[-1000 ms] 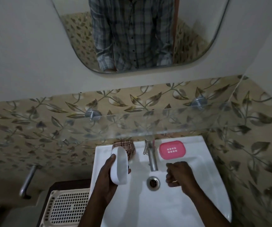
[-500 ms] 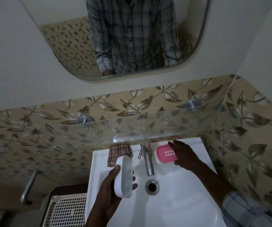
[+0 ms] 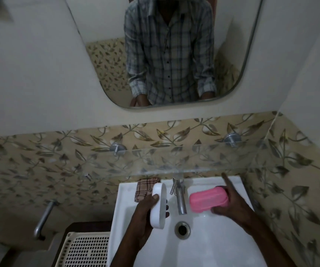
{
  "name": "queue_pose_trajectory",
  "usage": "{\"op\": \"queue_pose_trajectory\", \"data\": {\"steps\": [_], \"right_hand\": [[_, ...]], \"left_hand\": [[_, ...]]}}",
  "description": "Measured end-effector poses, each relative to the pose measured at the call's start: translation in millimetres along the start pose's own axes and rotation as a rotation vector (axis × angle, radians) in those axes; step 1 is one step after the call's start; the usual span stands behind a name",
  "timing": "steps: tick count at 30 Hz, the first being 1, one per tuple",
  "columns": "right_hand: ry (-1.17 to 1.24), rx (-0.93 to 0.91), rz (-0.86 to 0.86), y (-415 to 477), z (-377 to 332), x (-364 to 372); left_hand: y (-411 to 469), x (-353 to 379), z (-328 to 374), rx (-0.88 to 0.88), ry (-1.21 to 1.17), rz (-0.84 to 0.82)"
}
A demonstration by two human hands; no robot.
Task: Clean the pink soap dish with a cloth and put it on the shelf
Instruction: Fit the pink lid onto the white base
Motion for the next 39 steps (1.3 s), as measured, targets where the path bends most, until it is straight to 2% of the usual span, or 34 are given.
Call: {"op": "queue_pose_trajectory", "data": {"steps": [4, 6, 10, 14, 20, 30, 39], "right_hand": [[-0.137, 0.033, -0.27, -27, -58, 34], [-0.154, 0.043, -0.307, -30, -83, 48], [0.145, 0.054, -0.19, -33, -105, 72], [0.493, 0.122, -0.024, -45, -99, 105], [0.402, 0.071, 0.083, -58, -103, 121], [0.377, 0.017, 0.01, -53, -113, 116], [0.461, -0.042, 0.013, -58, -115, 125]], "left_hand": [[-7, 19, 9, -0.011, 0.19, -0.056], [-13, 27, 9, -0.03, 0.243, -0.084], [-30, 41, 11, 0.007, 0.182, -0.125], [-40, 48, 11, 0.047, 0.083, -0.091], [-41, 39, 7, 0.095, 0.161, -0.073], [-33, 35, 22, 0.114, 0.202, -0.101], [-44, 44, 28, 0.145, 0.194, -0.14]]}}
Point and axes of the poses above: each hand's wrist, its own y-axis towards the middle knuckle, its own x-axis out of the palm, z = x × y, the point moved 2 cm from there along y, towards the middle knuckle, and after that the axes turned 6 degrees about -z, right-handed, at the moved point
